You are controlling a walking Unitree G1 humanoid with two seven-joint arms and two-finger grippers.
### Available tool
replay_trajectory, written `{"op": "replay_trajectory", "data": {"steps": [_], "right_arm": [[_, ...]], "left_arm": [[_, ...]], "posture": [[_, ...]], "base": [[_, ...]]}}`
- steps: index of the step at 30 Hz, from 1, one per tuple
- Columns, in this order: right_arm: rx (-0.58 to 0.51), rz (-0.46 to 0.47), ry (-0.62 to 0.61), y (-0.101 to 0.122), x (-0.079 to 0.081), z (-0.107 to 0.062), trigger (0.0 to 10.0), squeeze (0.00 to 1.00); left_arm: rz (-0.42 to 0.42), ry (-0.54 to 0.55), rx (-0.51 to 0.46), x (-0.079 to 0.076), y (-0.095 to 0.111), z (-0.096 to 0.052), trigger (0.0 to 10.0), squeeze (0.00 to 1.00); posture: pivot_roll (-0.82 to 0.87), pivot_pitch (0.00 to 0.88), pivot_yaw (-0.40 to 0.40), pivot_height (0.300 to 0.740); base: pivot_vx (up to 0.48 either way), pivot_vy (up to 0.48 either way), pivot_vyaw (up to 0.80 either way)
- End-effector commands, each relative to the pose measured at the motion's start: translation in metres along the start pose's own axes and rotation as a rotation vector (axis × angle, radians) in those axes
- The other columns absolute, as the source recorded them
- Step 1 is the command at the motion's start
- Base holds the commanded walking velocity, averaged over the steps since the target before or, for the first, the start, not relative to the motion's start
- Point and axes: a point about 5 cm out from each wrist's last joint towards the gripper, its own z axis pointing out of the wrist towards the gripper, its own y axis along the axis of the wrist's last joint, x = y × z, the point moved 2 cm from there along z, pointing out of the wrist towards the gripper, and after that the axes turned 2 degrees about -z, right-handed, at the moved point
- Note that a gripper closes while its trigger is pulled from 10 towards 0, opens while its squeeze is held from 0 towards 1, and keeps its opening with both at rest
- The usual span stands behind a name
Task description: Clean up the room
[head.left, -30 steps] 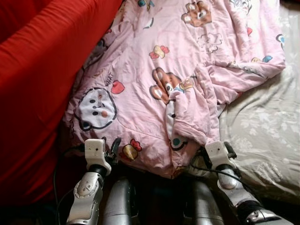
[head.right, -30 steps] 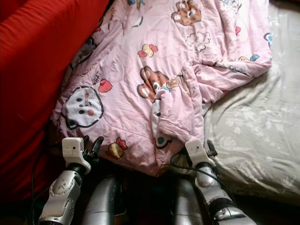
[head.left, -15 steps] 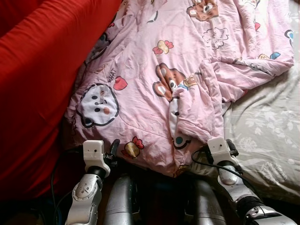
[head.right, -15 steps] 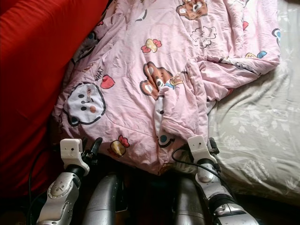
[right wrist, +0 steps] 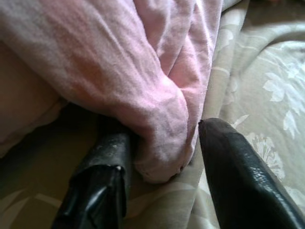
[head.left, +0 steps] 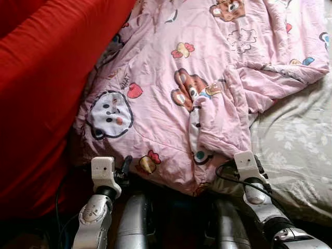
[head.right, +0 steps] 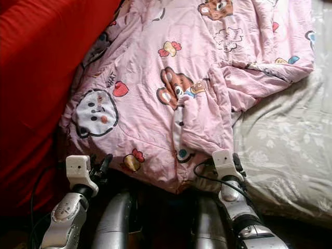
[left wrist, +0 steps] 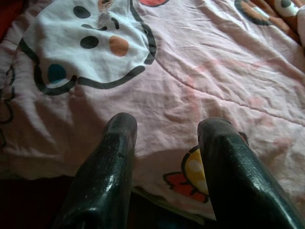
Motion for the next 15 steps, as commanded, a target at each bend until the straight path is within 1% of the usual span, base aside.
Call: {"op": "replay_trajectory", "data": {"steps": [1,11,15], "right_arm": [[0.074,-0.008,0.003,-0.0216,0.0029,-0.0075,0.0,0.0],[0.082,0.001,-0.008,-0.0246,0.0013,-0.0086,0.0,0.0],[0.09,0.01,-0.019,-0.0273,-0.0009,-0.0092,0.0,0.0]], "left_arm": [[0.001,0.027,0.053,0.0078,-0.0109,-0.0086,10.0,0.0],[0.008,0.036,0.056,0.0109,-0.0096,-0.0086,10.0,0.0],[0.014,0.04,0.056,0.0126,-0.0089,-0.0064,10.0,0.0]], "posture": [[0.1,0.41,0.085,0.638],[0.1,0.414,0.089,0.638],[0.1,0.41,0.088,0.638]], "base": [[0.0,0.0,0.0],[0.0,0.0,0.0],[0.0,0.0,0.0]]}}
